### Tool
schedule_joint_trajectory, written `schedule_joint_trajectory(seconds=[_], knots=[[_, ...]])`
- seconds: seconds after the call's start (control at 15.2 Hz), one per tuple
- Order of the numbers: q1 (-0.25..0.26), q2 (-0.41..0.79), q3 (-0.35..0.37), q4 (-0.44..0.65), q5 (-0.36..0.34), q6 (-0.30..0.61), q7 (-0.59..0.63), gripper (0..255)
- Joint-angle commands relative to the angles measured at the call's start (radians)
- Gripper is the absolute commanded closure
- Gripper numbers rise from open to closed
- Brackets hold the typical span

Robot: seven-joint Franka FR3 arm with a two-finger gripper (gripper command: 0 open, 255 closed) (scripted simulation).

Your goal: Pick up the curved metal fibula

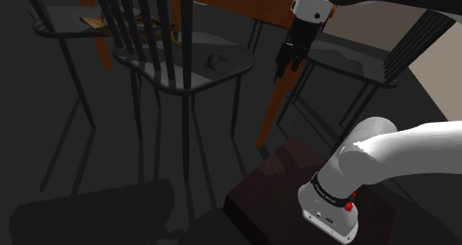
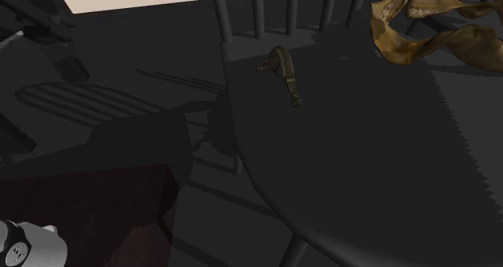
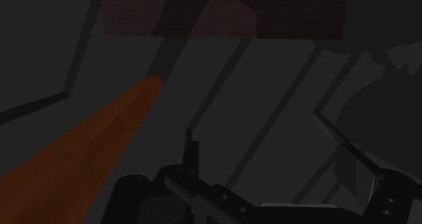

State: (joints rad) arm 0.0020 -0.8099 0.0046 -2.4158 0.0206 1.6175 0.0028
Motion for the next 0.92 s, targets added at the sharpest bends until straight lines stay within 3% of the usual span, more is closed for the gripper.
schedule_joint_trajectory(seconds=[0.0, 0.86], knots=[[0.0, 0.0, 0.0, 0.0, 0.0, 0.0, 0.0, 0], [0.031, 0.533, 0.135, 0.435, 0.067, 0.036, 0.198, 0]])
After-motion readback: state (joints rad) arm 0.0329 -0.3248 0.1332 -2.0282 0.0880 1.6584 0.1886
